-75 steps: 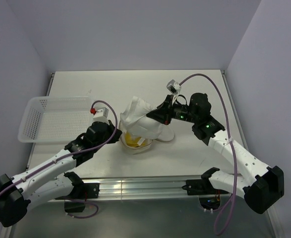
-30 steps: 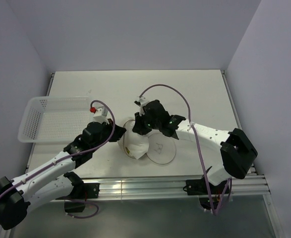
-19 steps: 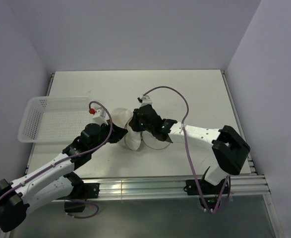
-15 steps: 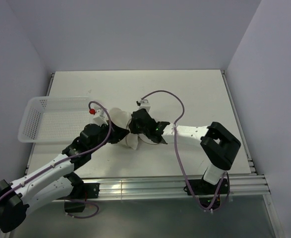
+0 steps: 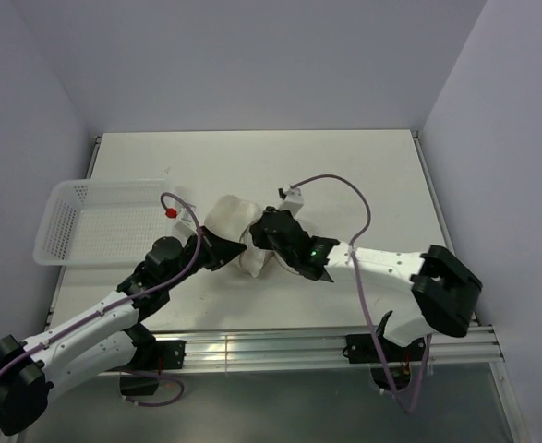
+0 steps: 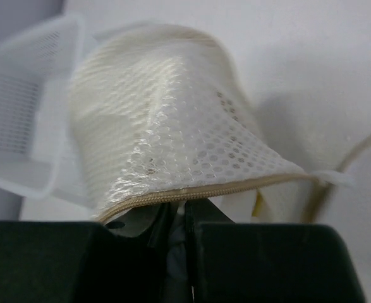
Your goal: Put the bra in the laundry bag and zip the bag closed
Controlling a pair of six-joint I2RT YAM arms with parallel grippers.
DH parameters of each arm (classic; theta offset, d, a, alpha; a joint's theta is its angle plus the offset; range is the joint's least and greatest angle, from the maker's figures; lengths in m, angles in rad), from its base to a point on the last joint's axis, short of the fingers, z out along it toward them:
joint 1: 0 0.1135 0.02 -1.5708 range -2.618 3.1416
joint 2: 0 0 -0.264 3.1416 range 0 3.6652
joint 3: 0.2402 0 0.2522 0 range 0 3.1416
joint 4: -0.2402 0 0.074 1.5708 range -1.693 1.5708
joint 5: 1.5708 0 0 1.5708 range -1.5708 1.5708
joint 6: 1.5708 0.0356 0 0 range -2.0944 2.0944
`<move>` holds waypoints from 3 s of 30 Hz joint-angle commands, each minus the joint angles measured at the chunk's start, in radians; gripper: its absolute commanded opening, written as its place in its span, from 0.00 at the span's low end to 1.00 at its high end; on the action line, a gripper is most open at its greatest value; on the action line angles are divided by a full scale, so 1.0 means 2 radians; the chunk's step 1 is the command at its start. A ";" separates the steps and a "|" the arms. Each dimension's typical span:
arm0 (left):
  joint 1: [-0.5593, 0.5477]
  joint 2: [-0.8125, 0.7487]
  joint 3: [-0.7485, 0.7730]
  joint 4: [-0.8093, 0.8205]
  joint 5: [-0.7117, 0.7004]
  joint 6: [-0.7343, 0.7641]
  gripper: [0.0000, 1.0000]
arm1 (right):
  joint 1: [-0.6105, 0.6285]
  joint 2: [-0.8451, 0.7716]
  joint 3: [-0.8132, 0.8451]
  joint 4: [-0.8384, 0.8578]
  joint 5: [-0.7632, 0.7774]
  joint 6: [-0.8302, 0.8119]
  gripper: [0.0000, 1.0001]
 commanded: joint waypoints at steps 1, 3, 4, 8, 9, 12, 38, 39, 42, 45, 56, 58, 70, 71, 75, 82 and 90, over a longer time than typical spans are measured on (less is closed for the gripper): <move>-0.001 0.016 -0.004 0.061 0.018 -0.016 0.00 | 0.007 -0.074 -0.013 0.035 0.036 0.009 0.00; -0.004 0.032 0.000 0.076 0.028 -0.016 0.00 | 0.015 -0.107 -0.022 0.022 0.043 0.002 0.00; -0.006 0.040 0.004 0.083 0.031 -0.015 0.00 | 0.021 -0.114 -0.020 0.012 0.043 0.001 0.00; -0.028 0.078 0.013 0.105 0.033 -0.018 0.00 | 0.029 -0.098 -0.014 -0.013 0.061 0.009 0.00; -0.030 0.080 0.011 0.114 0.034 -0.021 0.00 | 0.029 -0.087 -0.011 -0.011 0.066 0.018 0.00; -0.032 0.088 -0.008 0.135 0.040 -0.040 0.00 | 0.030 -0.025 0.006 -0.005 0.070 0.038 0.00; -0.005 0.004 -0.032 0.074 -0.006 -0.033 0.00 | -0.003 -0.099 0.013 -0.091 0.004 -0.061 0.86; -0.004 0.005 -0.032 0.074 -0.006 -0.034 0.00 | -0.006 -0.107 0.008 -0.089 0.002 -0.060 0.88; -0.003 0.008 -0.032 0.077 -0.006 -0.033 0.00 | -0.025 -0.135 -0.025 -0.084 0.013 -0.046 0.88; -0.002 0.002 -0.028 0.071 -0.009 -0.026 0.00 | -0.073 -0.146 -0.078 -0.048 -0.005 -0.001 0.88; -0.001 -0.013 -0.032 0.051 -0.014 -0.018 0.00 | -0.183 -0.113 -0.150 0.077 -0.105 0.065 0.95; -0.001 -0.015 -0.035 0.049 -0.014 -0.018 0.00 | -0.184 -0.117 -0.156 0.091 -0.108 0.072 0.96; -0.001 -0.010 -0.029 0.045 -0.010 -0.012 0.00 | -0.212 -0.061 -0.152 0.120 -0.135 0.132 1.00; -0.001 -0.012 -0.028 0.042 -0.012 -0.009 0.00 | -0.215 -0.054 -0.151 0.120 -0.135 0.134 0.99; -0.002 -0.015 -0.021 0.031 -0.017 0.001 0.00 | -0.227 -0.021 -0.128 0.130 -0.141 0.138 0.97; -0.001 -0.023 -0.011 0.007 -0.028 0.014 0.00 | -0.230 -0.022 -0.131 0.206 -0.039 0.129 0.31; 0.003 0.017 0.034 0.007 -0.027 0.047 0.00 | -0.180 -0.203 -0.177 0.213 0.063 -0.045 0.00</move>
